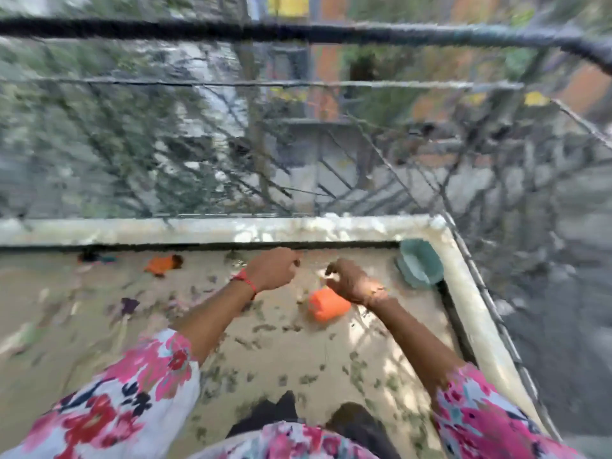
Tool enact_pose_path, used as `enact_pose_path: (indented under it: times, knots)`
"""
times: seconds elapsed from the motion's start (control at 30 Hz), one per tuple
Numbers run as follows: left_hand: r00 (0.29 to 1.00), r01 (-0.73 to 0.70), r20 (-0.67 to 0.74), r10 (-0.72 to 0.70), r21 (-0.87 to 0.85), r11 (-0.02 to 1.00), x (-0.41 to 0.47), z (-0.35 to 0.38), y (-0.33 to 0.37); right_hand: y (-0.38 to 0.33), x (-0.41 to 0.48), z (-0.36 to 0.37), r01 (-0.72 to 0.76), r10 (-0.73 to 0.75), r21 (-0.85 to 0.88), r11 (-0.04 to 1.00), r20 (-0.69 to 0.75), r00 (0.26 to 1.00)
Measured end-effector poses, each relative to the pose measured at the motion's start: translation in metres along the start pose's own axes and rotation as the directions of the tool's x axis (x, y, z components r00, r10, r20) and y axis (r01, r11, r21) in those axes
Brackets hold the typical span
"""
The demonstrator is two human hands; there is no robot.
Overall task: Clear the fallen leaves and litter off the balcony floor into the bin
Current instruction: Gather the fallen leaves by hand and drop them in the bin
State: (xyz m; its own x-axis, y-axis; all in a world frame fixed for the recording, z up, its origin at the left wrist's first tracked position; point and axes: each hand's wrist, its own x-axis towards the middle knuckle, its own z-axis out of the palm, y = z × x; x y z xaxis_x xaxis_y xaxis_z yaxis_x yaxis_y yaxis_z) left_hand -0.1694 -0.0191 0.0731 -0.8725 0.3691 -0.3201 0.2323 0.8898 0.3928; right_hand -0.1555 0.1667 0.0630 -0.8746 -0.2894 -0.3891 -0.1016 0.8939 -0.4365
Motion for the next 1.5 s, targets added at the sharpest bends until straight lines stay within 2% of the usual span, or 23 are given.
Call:
enact_pose_path:
  times: [0.13,0.3,0.4,0.57,0.63,0.8,1.07,1.2,1.3,1.5]
  knots:
    - [0.946,0.303,-0.09,-0.31,-0.087,0.949,-0.046,-0.015,-0.048,-0.064,0.049,0.004,0.268,-0.226,-0.222,0.938,0.195,0.954]
    - [0.807,0.524,-0.18,-0.562,-0.217,0.823,-0.099,-0.008,-0.073,-0.127,0.076,0.009,0.531,-0.433,-0.34,0.776,0.325,0.841]
    - [0.707,0.604,-0.222,-0.672,-0.306,0.736,-0.124,-0.003,-0.079,-0.158,0.077,0.011,0.641,-0.537,-0.359,0.679,0.354,0.766]
    - [0.54,0.693,-0.248,-0.804,-0.411,0.592,-0.159,0.011,-0.072,-0.185,0.071,0.029,0.775,-0.619,-0.356,0.522,0.467,0.631]
    - [0.496,0.709,-0.245,-0.833,-0.439,0.552,-0.172,0.02,-0.072,-0.193,0.069,0.041,0.816,-0.635,-0.354,0.458,0.512,0.578]
    - [0.417,0.725,-0.226,-0.88,-0.501,0.472,-0.203,0.04,-0.093,-0.223,0.073,0.074,0.863,-0.641,-0.352,0.364,0.577,0.506]
    - [0.363,0.71,-0.229,-0.903,-0.56,0.427,-0.234,0.047,-0.167,-0.294,0.102,0.134,0.904,-0.643,-0.319,0.284,0.636,0.427]
    - [0.384,0.71,-0.209,-0.9,-0.556,0.432,-0.256,0.042,-0.203,-0.334,0.117,0.153,0.902,-0.618,-0.334,0.274,0.658,0.431]
    - [0.354,0.717,-0.23,-0.907,-0.556,0.421,-0.273,0.039,-0.233,-0.358,0.127,0.168,0.893,-0.611,-0.324,0.311,0.652,0.45]
    - [0.344,0.741,-0.187,-0.92,-0.548,0.388,-0.281,0.038,-0.282,-0.385,0.161,0.192,0.878,-0.545,-0.33,0.346,0.692,0.474]
